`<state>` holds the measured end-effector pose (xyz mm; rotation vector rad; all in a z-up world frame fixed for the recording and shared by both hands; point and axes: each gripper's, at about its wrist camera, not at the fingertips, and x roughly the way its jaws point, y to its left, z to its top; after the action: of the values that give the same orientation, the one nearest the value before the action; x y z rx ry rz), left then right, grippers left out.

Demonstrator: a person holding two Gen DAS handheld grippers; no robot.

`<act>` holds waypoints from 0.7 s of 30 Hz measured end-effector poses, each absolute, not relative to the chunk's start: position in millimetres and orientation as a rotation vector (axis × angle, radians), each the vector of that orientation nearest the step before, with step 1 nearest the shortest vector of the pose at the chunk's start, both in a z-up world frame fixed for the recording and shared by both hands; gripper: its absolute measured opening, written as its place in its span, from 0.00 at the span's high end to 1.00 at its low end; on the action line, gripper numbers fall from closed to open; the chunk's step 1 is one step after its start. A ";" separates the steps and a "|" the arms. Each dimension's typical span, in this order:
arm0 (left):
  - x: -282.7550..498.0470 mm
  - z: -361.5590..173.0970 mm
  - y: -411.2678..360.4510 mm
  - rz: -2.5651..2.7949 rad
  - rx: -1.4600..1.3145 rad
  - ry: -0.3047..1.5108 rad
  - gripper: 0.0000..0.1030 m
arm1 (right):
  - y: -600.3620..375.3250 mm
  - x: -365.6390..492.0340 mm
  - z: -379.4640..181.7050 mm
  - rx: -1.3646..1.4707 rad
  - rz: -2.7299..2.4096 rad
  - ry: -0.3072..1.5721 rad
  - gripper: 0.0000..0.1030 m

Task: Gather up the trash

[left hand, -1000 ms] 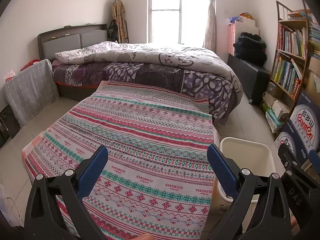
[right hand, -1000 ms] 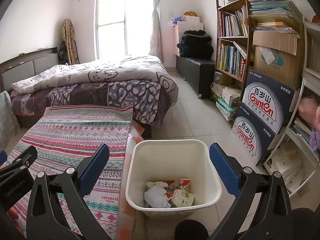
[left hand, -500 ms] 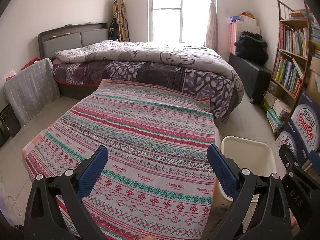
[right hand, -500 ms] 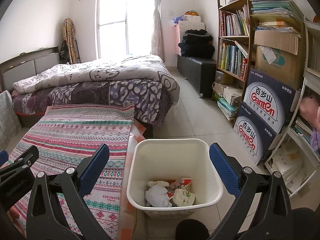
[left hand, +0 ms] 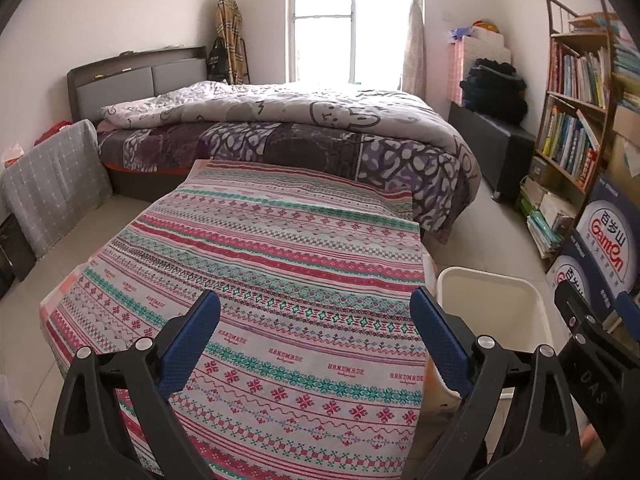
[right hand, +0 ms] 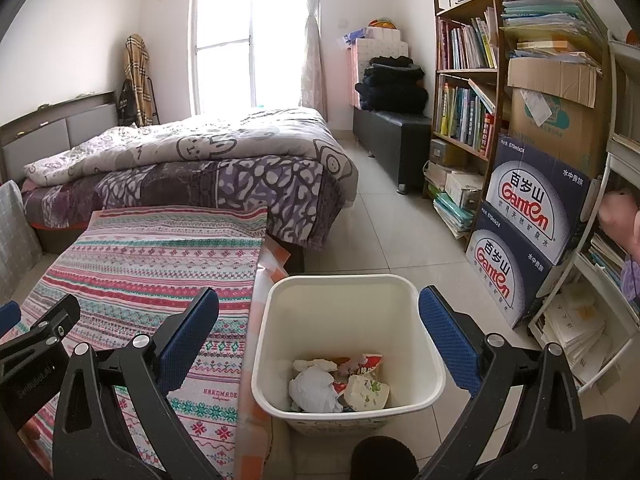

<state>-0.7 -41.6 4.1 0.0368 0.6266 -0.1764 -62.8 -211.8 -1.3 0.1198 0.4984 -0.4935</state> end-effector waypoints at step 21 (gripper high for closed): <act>3.0 4.2 -38.7 -0.174 0.009 0.646 0.10 | -214.0 -64.2 -2.7 0.124 -0.498 0.503 0.07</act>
<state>3.0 -38.7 4.2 0.0088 0.6464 -0.1742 -64.2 -214.0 -2.7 0.1236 0.5034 -0.4981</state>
